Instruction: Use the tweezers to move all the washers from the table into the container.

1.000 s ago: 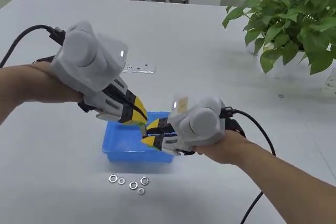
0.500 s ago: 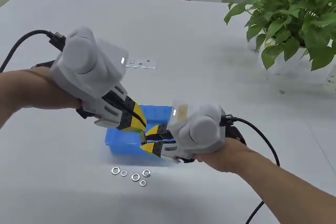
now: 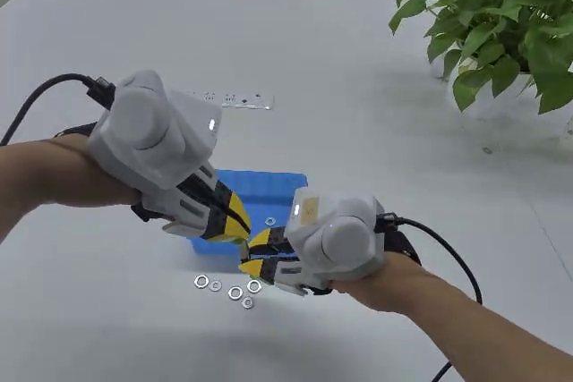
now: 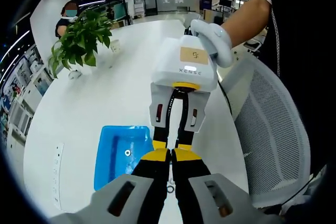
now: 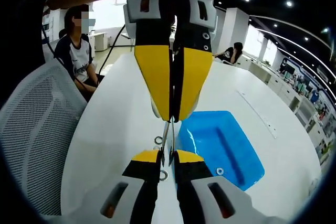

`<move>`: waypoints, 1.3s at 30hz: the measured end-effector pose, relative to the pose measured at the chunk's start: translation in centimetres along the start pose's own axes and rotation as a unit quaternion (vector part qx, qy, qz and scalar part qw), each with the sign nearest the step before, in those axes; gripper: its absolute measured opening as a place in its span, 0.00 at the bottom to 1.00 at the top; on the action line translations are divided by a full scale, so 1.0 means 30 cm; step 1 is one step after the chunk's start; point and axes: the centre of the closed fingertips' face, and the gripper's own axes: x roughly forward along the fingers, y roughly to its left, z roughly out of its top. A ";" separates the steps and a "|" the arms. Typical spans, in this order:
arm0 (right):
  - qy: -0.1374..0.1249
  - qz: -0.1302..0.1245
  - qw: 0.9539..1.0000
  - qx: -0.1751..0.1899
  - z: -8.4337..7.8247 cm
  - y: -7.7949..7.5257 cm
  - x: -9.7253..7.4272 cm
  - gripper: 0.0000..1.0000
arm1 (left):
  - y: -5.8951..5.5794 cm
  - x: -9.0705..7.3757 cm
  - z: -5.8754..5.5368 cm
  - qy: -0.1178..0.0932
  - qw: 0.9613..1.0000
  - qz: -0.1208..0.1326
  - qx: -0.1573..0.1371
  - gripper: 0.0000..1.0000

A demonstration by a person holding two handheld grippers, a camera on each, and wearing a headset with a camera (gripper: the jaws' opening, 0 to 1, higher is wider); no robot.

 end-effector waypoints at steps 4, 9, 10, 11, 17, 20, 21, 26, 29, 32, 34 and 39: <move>0.001 0.005 1.000 0.005 -0.013 0.020 0.007 0.12 | -0.016 0.010 -0.013 0.002 1.000 -0.005 -0.004 0.05; 0.003 0.008 1.000 0.010 -0.026 0.039 0.014 0.12 | -0.030 0.023 -0.023 0.002 1.000 -0.009 -0.008 0.05; 0.004 0.009 1.000 0.011 -0.029 0.042 0.016 0.12 | -0.033 0.025 -0.025 0.002 1.000 -0.010 -0.009 0.05; 0.004 0.010 1.000 0.011 -0.032 0.045 0.019 0.12 | -0.036 0.028 -0.028 0.002 1.000 -0.010 -0.010 0.05; 0.007 0.015 1.000 0.017 -0.049 0.070 0.028 0.12 | -0.054 0.044 -0.042 0.005 1.000 -0.017 -0.013 0.05; 0.009 0.017 1.000 0.018 -0.056 0.076 0.030 0.12 | -0.060 0.051 -0.047 0.006 1.000 -0.018 -0.014 0.05; 0.009 0.017 1.000 0.020 -0.058 0.078 0.031 0.12 | -0.061 0.053 -0.048 0.006 1.000 -0.018 -0.015 0.05; 0.011 0.020 0.999 0.023 -0.067 0.085 0.036 0.12 | -0.065 0.062 -0.054 0.008 1.000 -0.021 -0.016 0.05; 0.012 0.021 0.999 0.024 -0.073 0.088 0.039 0.12 | -0.067 0.069 -0.058 0.008 1.000 -0.022 -0.016 0.05; 0.013 0.023 0.999 0.027 -0.082 0.094 0.042 0.12 | -0.071 0.075 -0.063 0.010 1.000 -0.024 -0.017 0.05; 0.013 0.023 0.999 0.030 -0.084 0.094 0.043 0.12 | -0.072 0.076 -0.060 0.007 0.999 -0.025 -0.019 0.05; 0.013 0.025 0.999 0.031 -0.085 0.095 0.043 0.12 | -0.072 0.076 -0.057 0.006 0.999 -0.024 -0.020 0.05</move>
